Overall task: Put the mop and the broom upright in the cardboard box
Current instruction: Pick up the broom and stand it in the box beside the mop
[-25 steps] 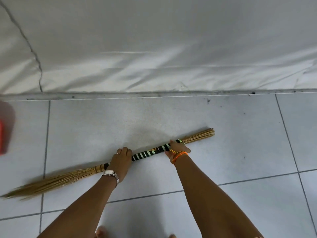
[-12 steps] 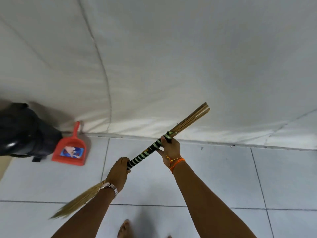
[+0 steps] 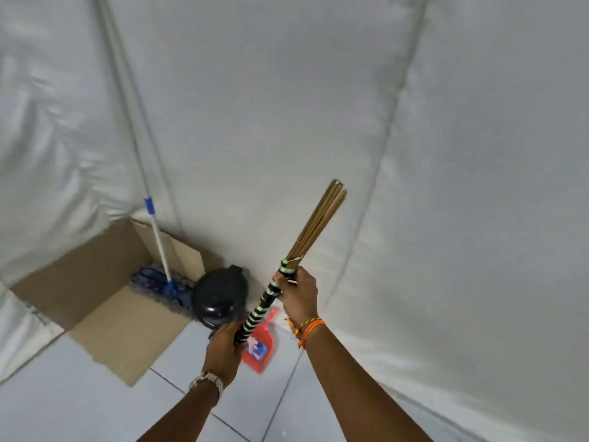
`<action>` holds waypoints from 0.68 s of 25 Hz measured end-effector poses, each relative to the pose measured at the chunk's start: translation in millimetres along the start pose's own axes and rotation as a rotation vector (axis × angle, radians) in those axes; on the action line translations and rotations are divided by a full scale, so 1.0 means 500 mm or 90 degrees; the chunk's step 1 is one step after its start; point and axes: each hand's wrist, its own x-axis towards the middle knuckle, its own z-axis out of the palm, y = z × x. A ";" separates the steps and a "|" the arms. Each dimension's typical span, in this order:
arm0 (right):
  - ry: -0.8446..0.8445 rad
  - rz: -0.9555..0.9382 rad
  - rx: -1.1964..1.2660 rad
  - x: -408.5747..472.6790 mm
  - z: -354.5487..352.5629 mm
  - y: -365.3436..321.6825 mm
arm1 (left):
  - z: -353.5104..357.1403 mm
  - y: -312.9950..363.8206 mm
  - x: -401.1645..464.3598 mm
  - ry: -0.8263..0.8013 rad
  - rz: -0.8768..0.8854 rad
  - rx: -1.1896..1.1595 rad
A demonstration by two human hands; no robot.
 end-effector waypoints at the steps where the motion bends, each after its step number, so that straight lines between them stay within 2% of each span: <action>1: -0.027 -0.022 -0.028 -0.018 0.088 -0.028 | -0.069 -0.038 0.010 0.014 -0.020 0.006; 4: -0.103 -0.077 -0.078 -0.054 0.358 -0.105 | -0.279 -0.147 0.071 0.048 -0.081 0.028; 9: -0.148 -0.142 -0.108 -0.065 0.761 -0.169 | -0.578 -0.345 0.171 0.104 -0.078 0.031; 13: -0.171 -0.140 -0.109 -0.028 0.977 -0.176 | -0.721 -0.488 0.268 0.096 -0.085 0.031; 17: -0.179 -0.142 -0.124 0.072 1.163 -0.137 | -0.797 -0.625 0.401 0.042 -0.104 0.007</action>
